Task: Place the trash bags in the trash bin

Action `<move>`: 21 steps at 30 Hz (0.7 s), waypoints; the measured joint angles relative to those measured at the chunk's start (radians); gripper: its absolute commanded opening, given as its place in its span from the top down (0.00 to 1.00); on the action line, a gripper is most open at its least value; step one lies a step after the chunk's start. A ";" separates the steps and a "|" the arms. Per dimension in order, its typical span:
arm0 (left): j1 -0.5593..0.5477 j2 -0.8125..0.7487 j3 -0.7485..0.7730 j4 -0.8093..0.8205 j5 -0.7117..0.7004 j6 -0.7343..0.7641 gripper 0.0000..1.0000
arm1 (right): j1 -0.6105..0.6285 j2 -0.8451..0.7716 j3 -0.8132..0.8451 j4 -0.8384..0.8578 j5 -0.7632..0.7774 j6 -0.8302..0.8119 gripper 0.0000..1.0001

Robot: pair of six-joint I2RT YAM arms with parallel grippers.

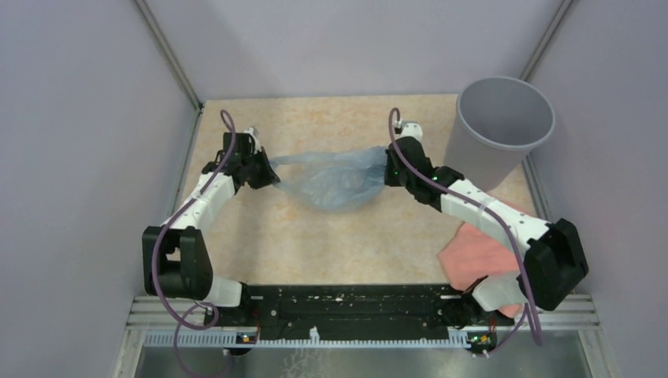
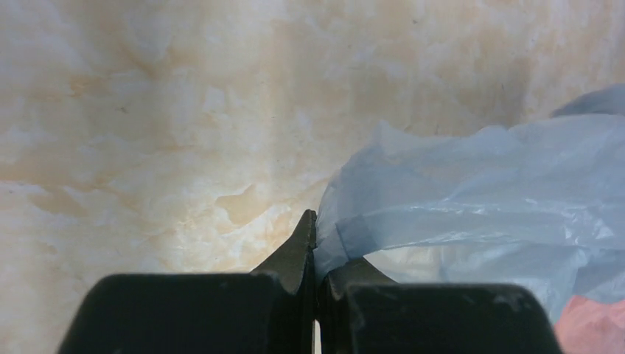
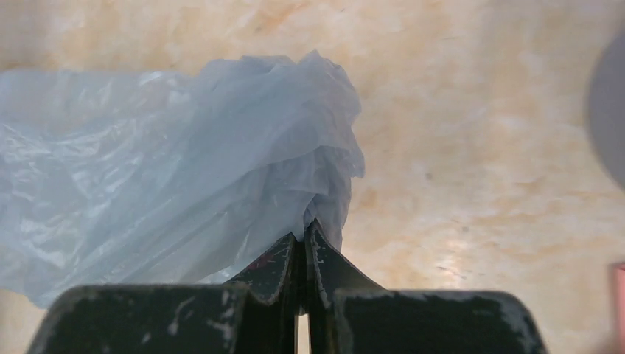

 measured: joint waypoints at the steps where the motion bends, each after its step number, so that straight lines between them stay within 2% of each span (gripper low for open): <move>1: 0.012 0.000 0.000 -0.005 0.000 0.002 1.00 | -0.008 -0.025 0.011 -0.035 0.031 -0.016 1.00; 6: 0.013 0.002 -0.034 -0.002 0.069 0.002 1.00 | -0.014 -0.042 0.056 -0.189 0.111 -0.072 1.00; 7: 0.004 0.002 -0.043 -0.002 0.084 0.002 1.00 | -0.011 -0.031 0.063 -0.212 0.119 -0.080 0.94; 9: -0.026 0.001 -0.062 -0.002 0.108 -0.002 1.00 | 0.002 0.001 0.082 -0.253 0.134 -0.097 0.70; 11: -0.069 -0.003 -0.076 0.000 0.128 -0.008 1.00 | 0.017 0.036 0.096 -0.270 0.141 -0.108 0.51; 13: -0.112 -0.010 -0.086 0.003 0.148 -0.018 1.00 | 0.039 0.071 0.107 -0.282 0.142 -0.117 0.43; 16: -0.154 -0.027 -0.096 0.005 0.177 -0.036 1.00 | 0.077 0.102 0.122 -0.293 0.153 -0.127 0.42; 21: -0.154 -0.035 -0.097 0.007 0.183 -0.050 1.00 | 0.167 0.103 0.154 -0.300 0.196 -0.121 0.36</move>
